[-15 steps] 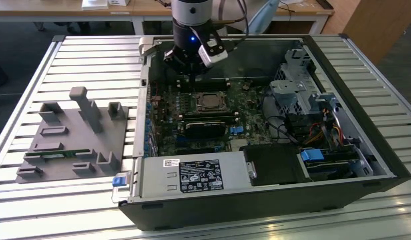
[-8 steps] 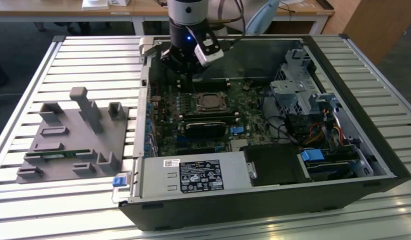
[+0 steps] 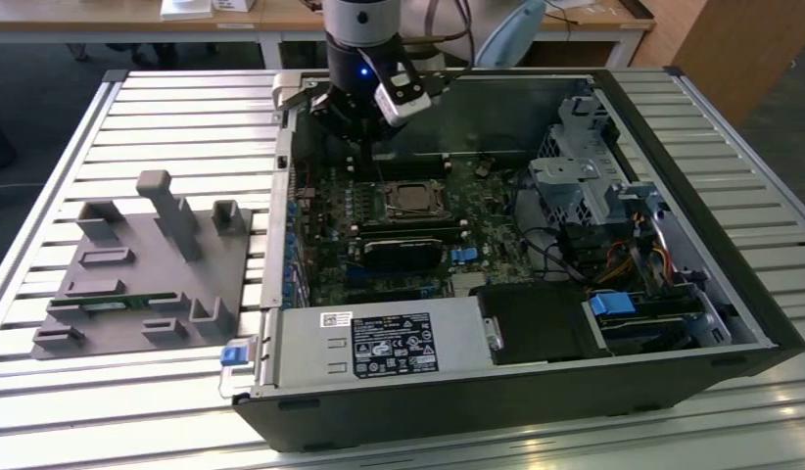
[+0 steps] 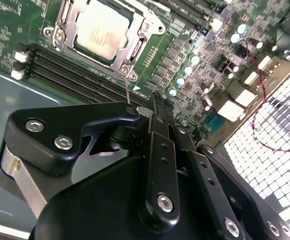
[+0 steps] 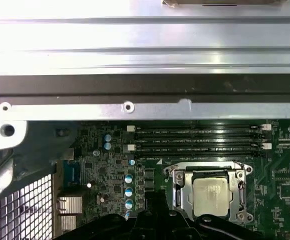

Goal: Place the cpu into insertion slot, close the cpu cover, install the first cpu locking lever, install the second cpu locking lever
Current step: 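Install the first cpu locking lever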

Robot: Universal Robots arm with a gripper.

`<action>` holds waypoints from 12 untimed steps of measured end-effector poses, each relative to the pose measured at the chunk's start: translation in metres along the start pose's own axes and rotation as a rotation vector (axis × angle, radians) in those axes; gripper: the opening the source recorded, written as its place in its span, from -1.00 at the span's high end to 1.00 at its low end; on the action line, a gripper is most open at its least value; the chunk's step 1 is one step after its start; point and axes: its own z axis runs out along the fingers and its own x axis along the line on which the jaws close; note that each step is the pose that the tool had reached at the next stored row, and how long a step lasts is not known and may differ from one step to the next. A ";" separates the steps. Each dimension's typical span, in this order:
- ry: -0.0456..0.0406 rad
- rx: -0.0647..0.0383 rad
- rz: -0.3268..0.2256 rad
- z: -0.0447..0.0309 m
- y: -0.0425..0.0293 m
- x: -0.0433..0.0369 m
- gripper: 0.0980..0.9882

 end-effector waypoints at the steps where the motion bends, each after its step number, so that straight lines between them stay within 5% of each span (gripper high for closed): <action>1: 0.0000 0.000 -0.001 0.0004 0.0018 0.0000 0.98; 8: 0.0003 0.000 -0.009 0.0027 0.0148 0.0003 0.98; 12: 0.0011 0.000 -0.010 0.0038 0.0170 -0.0085 0.98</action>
